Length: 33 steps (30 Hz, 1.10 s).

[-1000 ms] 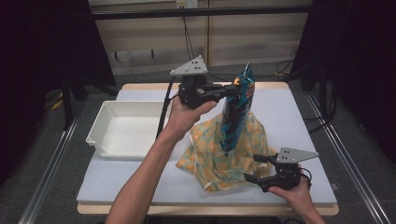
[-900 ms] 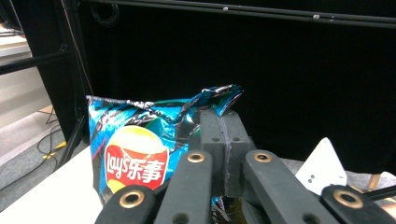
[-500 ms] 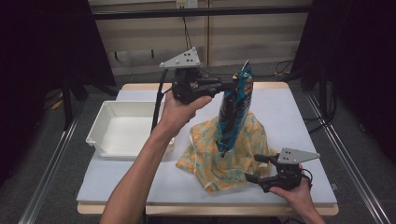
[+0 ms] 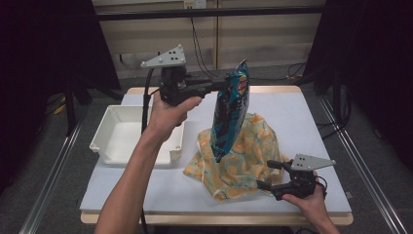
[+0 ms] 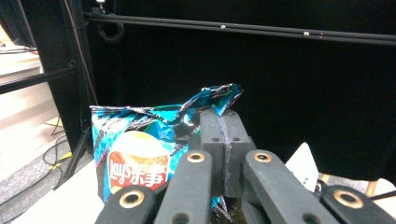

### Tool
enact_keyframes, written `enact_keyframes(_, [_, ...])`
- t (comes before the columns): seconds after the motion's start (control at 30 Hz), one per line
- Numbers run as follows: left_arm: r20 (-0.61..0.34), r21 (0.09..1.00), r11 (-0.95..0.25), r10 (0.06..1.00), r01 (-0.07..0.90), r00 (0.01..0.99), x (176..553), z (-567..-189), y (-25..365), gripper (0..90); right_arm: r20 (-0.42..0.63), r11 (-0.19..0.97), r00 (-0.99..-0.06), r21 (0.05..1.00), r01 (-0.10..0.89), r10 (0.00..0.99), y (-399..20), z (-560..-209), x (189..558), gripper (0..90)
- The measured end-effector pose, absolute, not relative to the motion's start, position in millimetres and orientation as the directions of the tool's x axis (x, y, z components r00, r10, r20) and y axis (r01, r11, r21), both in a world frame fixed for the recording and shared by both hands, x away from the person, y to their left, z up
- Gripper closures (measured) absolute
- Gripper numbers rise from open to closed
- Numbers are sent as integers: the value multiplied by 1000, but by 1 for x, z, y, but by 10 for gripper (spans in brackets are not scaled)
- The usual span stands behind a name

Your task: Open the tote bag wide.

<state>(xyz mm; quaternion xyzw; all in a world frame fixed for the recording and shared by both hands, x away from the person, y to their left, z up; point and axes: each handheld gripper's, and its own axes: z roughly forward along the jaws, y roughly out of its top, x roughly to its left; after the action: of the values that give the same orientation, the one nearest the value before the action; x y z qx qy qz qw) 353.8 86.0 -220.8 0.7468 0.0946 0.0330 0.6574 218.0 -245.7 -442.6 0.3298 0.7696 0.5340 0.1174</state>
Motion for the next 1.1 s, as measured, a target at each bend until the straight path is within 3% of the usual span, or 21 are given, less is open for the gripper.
enact_keyframes(0.77, [-103, 990, -68, 280, 127, 954, 359, -210, 142, 900, 173, 212, -754, 898, 385, 634, -246, -443, 219, 185])
enact_keyframes(1.1, [-87, 987, -91, 388, 132, 918, 360, -213, 168, 900, 170, 210, -754, 901, 380, 635, -246, -442, 219, 184])
